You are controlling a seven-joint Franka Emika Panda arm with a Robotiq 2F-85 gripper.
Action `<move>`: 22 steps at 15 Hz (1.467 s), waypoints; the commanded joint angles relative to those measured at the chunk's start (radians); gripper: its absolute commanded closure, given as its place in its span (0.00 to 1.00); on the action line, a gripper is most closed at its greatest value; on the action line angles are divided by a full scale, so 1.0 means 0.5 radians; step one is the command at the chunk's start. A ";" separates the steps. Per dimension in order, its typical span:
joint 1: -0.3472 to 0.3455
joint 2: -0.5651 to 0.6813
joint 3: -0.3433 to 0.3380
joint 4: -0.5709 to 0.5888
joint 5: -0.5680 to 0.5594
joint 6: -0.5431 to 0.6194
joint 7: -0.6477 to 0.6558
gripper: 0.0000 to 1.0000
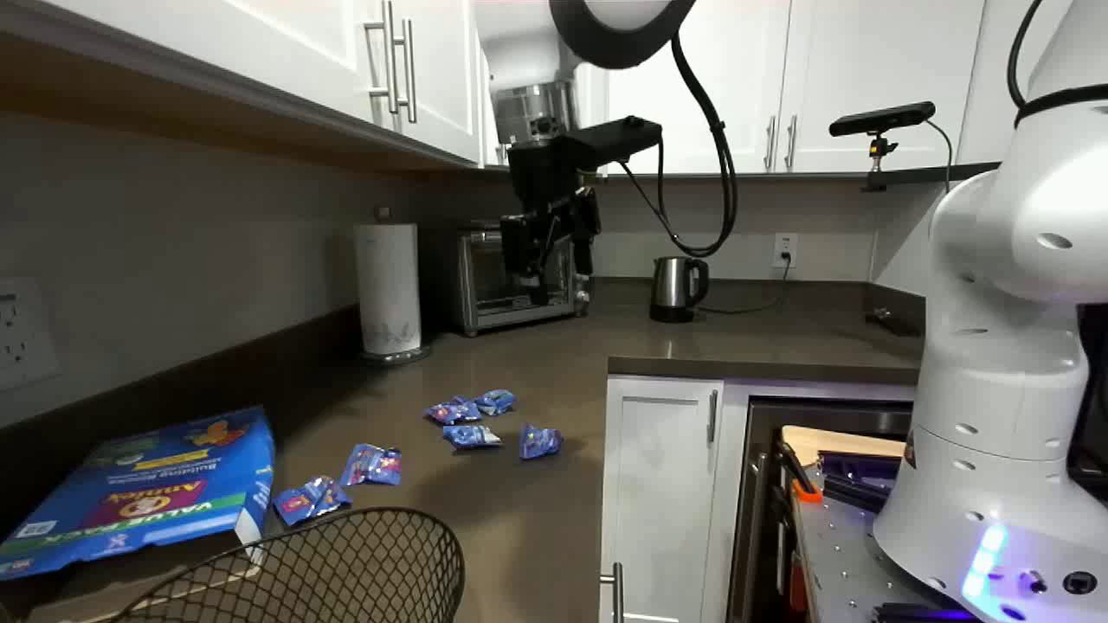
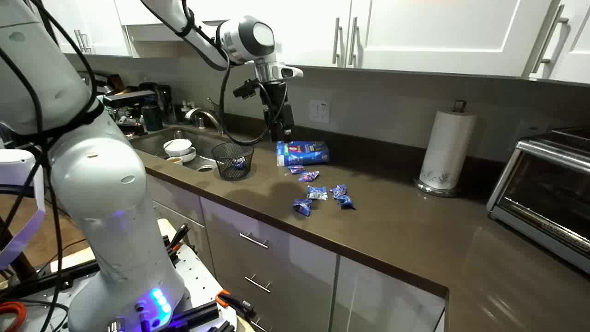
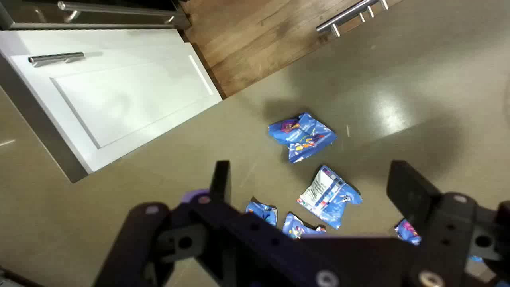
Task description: Place one blue sachet inside the black basket on the left
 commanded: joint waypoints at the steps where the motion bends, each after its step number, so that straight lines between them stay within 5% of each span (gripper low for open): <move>1: 0.066 0.006 -0.063 0.003 -0.020 -0.007 0.015 0.00; 9: 0.083 0.290 -0.230 0.053 0.031 0.198 -0.201 0.00; 21: 0.131 1.091 -0.446 0.165 0.119 0.826 -0.516 0.00; 22: 0.139 1.150 -0.458 0.184 0.115 0.846 -0.521 0.06</move>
